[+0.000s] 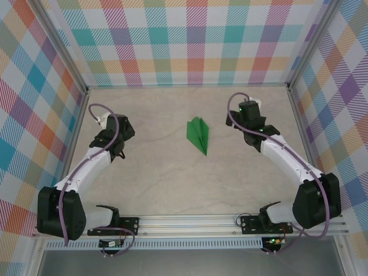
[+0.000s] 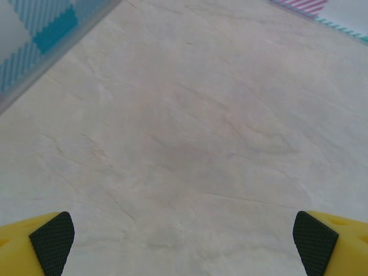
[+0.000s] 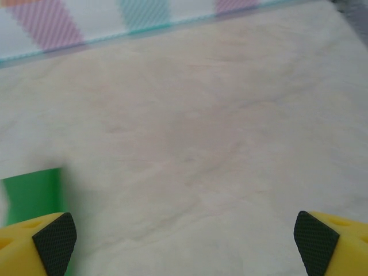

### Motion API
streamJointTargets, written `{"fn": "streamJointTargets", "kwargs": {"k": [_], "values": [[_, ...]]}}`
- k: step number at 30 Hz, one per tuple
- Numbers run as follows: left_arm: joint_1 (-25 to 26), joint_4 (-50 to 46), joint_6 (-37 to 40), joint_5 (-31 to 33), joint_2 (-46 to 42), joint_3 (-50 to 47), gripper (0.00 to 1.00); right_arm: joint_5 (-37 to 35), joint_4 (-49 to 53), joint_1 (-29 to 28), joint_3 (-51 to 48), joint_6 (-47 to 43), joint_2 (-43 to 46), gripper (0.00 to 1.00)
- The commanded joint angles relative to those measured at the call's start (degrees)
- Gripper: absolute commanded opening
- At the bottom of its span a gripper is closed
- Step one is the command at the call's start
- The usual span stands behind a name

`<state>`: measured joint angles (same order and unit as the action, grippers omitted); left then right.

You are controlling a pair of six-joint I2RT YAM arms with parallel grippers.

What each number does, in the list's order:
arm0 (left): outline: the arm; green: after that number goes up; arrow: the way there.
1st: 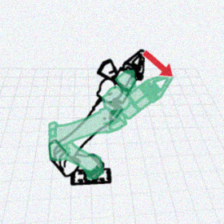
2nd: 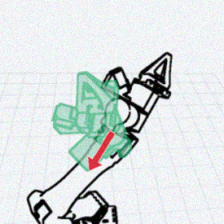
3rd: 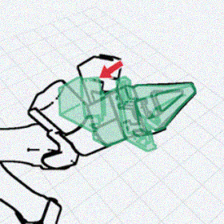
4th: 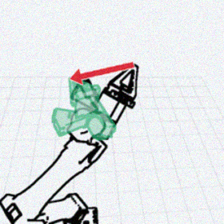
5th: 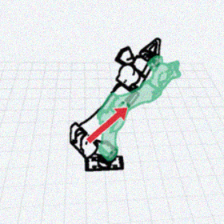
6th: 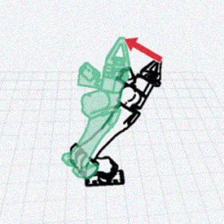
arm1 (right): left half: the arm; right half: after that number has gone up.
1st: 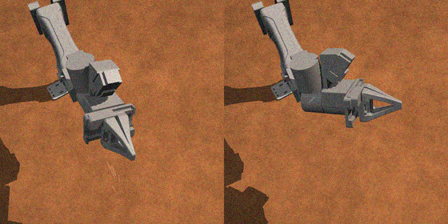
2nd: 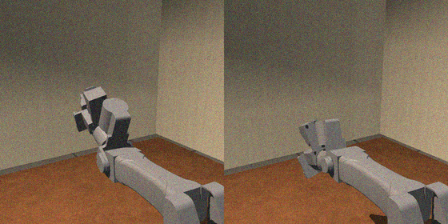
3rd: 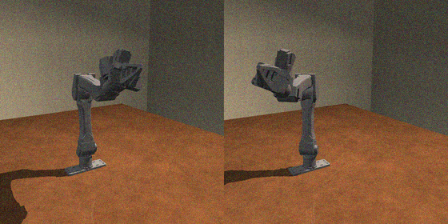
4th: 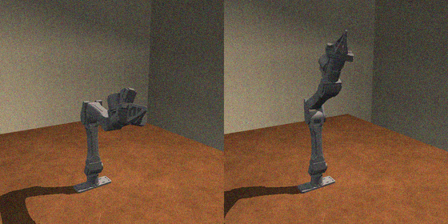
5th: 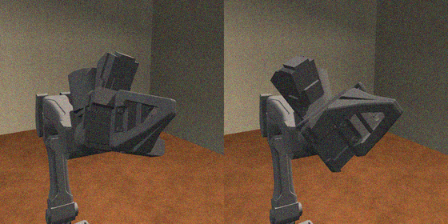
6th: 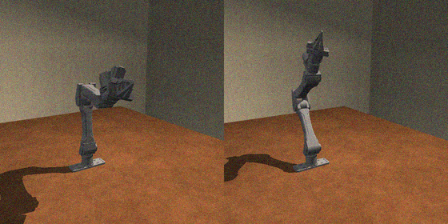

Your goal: Fold a paper plane with a square sheet of paper (pick it up from the middle)

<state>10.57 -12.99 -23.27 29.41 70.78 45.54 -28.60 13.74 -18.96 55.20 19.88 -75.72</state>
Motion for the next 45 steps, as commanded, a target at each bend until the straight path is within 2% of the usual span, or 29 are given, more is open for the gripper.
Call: {"fn": "streamJointTargets", "kwargs": {"k": [1,3,6,11,14,18,24,26,28,29,45], "values": [[-1.39,18.99,9.22,6.85,-1.64,-8.24,1.0,-9.56,-14.34,2.67,-9.38,-4.95,2.59,1.0],[-1.4,27.17,13.24,6.51,-1.47,-13.42,1.0,-10.86,-18.65,4.38,-14.87,-5.47,3.08,1.0],[-2.16,32.2,17.38,1.62,1.28,-16.26,1.0,-10.94,-21.25,6.93,-19.41,-3.58,1.2,1.0],[-2.31,47.21,23.79,-6.32,7.91,-21.01,1.0,-9.11,-36.78,7.7,-26.22,-10.27,-3.49,1.0],[-3.68,53.85,24.29,-14.34,9.4,-22.66,1.0,-2.99,-46.39,8.35,-28.24,-16.01,-4.83,1.0],[-5.35,59.03,24.89,-21.0,13.89,-23.45,1.0,8.84,-54.04,11.39,-28.83,-20.03,-8.78,1.0],[-5.43,62.19,26.02,-23.78,18.44,-23.31,1.0,20.7,-56.99,15.02,-30.71,-19.98,-9.18,1.0],[-5.46,59.94,26.25,-24.02,18.48,-22.24,1.0,23.21,-59.99,16.2,-31.98,-19.62,-10.08,1.0],[-5.56,59.04,25.93,-23.72,18.74,-21.6,1.0,23.84,-63.49,16.34,-32.87,-19.68,-12.24,1.0],[-5.68,59.09,25.57,-23.35,18.88,-21.46,1.0,24.61,-61.02,16.61,-32.31,-19.63,-11.45,1.0],[-6.17,58.3,25.2,-23.92,18.96,-21.01,1.0,24.83,-60.71,17.48,-31.91,-18.65,-11.75,1.0]]}}
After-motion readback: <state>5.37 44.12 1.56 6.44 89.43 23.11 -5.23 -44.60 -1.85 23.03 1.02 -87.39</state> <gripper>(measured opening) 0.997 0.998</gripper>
